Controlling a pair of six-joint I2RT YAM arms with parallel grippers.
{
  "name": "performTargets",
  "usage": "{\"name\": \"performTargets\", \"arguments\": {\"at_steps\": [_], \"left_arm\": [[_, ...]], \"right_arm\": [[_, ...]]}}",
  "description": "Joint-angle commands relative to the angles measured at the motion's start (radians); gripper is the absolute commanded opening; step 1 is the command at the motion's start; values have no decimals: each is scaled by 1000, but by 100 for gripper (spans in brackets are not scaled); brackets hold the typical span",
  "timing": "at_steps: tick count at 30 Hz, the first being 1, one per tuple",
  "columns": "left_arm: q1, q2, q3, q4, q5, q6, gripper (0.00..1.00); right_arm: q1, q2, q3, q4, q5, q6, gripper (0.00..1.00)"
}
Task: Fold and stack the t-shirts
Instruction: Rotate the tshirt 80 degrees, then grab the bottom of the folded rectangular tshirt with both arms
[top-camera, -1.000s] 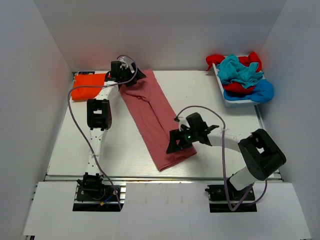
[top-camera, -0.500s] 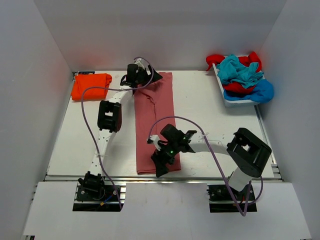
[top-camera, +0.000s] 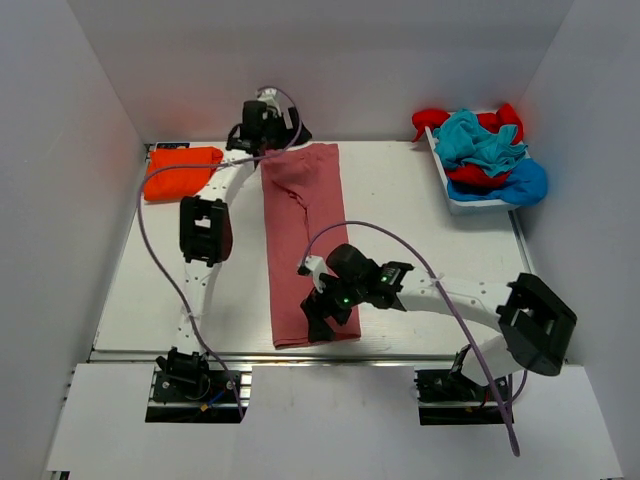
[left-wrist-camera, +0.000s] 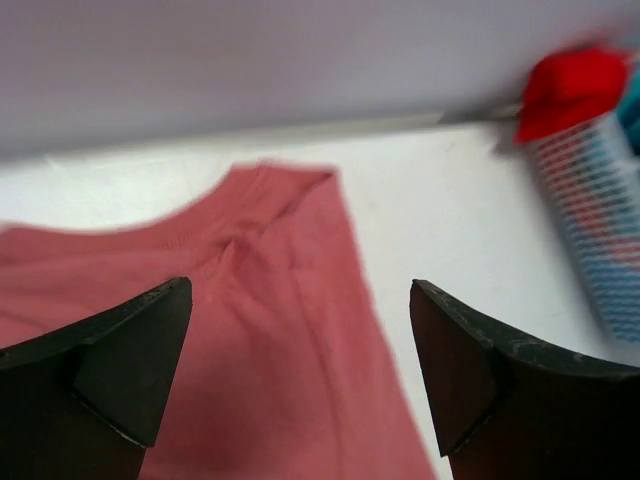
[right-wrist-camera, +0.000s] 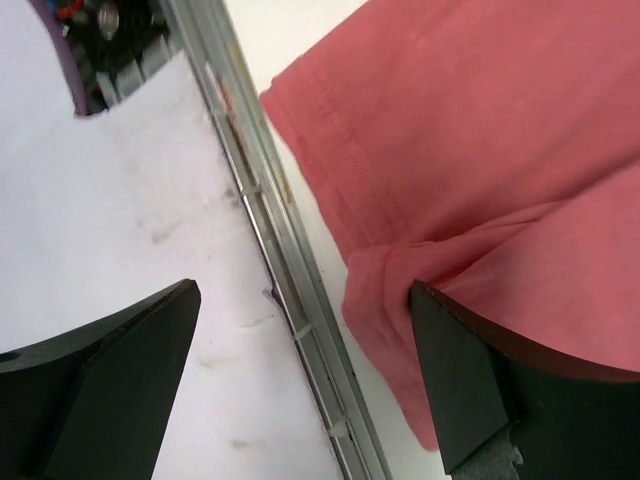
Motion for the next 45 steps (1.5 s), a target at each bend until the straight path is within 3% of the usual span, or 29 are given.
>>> {"name": "performTargets", "arguments": {"at_steps": [1,7,9,10,11,14,16,20,23,30,38,40,43,45], "left_arm": [[6,-351,-10,-35,-51,81,100],[-25,-745,-355,-246,-89,137,100],[-51,-856,-598,-286,-158,86,100],[-51,-993,-724,-201,-167,52,100],[-66,-1063,-976,-140,-123,30,100],[-101,-1285,-1333,-35,-135,-89,100],[-138,-1365,-1494,-18,-135,-142,100],[-212,-1473,-1644,-197,-150,-226,100],[-270,-1553,-1789,-237,-108,-307,100],[-374,-1689,-1869,-410,-92,-378,100],[-450,-1639,-1969,-354,-63,-421,88],[-459,-1617,-1978,-354,-93,-421,83],[-477,-1577,-1978,-285,-94,-421,74],[-487,-1565,-1988,-271,-94,-430,68]], "right_arm": [[5,-94,-17,47,101,62,90],[-6,-217,-94,39,380,179,90],[-12,-274,-114,5,527,238,90],[-16,-281,-144,-10,552,249,90],[-18,-312,-158,-16,568,256,90],[-47,-328,-195,-82,618,289,90],[-70,-331,-221,-136,634,326,90],[-110,-332,-282,-150,543,354,90],[-128,-297,-298,-119,462,351,88],[-142,-246,-316,-27,301,369,84],[-150,-229,-347,33,229,384,79],[-153,-222,-358,56,218,389,76],[-156,-202,-362,59,210,392,64],[-156,-197,-367,71,212,400,50]]}}
